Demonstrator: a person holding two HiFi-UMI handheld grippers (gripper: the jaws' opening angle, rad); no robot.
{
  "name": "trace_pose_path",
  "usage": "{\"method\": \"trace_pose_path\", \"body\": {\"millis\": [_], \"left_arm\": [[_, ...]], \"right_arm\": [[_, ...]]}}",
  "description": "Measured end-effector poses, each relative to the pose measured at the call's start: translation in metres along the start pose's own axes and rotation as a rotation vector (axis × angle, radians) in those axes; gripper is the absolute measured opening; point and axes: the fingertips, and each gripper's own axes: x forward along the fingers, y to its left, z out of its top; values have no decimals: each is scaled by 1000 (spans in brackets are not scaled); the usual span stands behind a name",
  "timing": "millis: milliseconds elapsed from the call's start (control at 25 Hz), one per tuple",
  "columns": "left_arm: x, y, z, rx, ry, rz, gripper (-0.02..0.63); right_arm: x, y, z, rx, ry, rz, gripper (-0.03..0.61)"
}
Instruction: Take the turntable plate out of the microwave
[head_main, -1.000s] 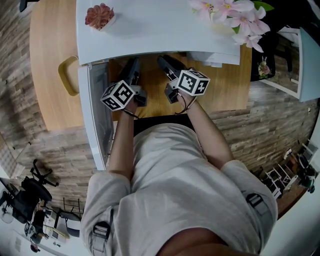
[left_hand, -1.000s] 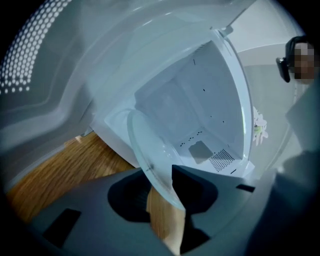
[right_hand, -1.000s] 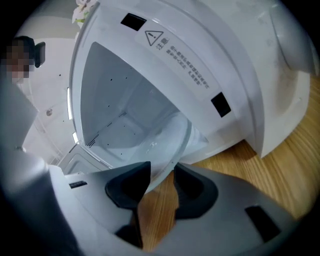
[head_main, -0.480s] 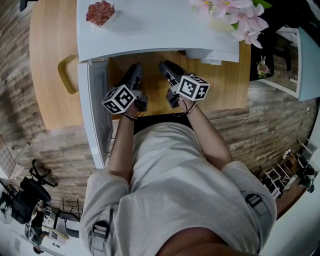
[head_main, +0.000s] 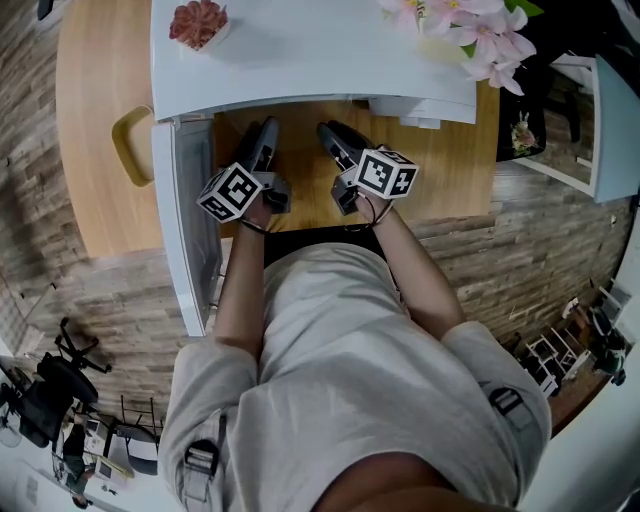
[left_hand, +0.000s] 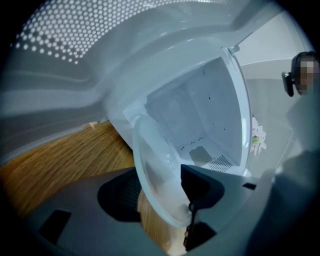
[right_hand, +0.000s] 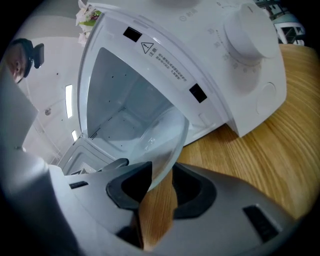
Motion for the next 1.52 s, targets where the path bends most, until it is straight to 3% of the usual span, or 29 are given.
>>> {"method": "trace_pose_path", "body": {"millis": [240, 480, 880, 1280, 1520], "left_arm": [[25, 3, 10, -29, -19, -12, 230], [27, 3, 12, -65, -36, -10, 166], [20, 0, 11, -40, -31, -29, 114], [3, 4, 2, 2, -37, -12, 152], [14, 4, 2, -31, -21, -34, 141]], "right_arm": [[0, -1, -2, -8, 10, 6, 140], [9, -8, 18, 13, -24, -1, 218], [21, -5, 27, 57, -55, 34, 156], [-1, 4, 3, 77, -61, 44, 133], [-3, 12, -15, 96, -29, 66, 130]]}}
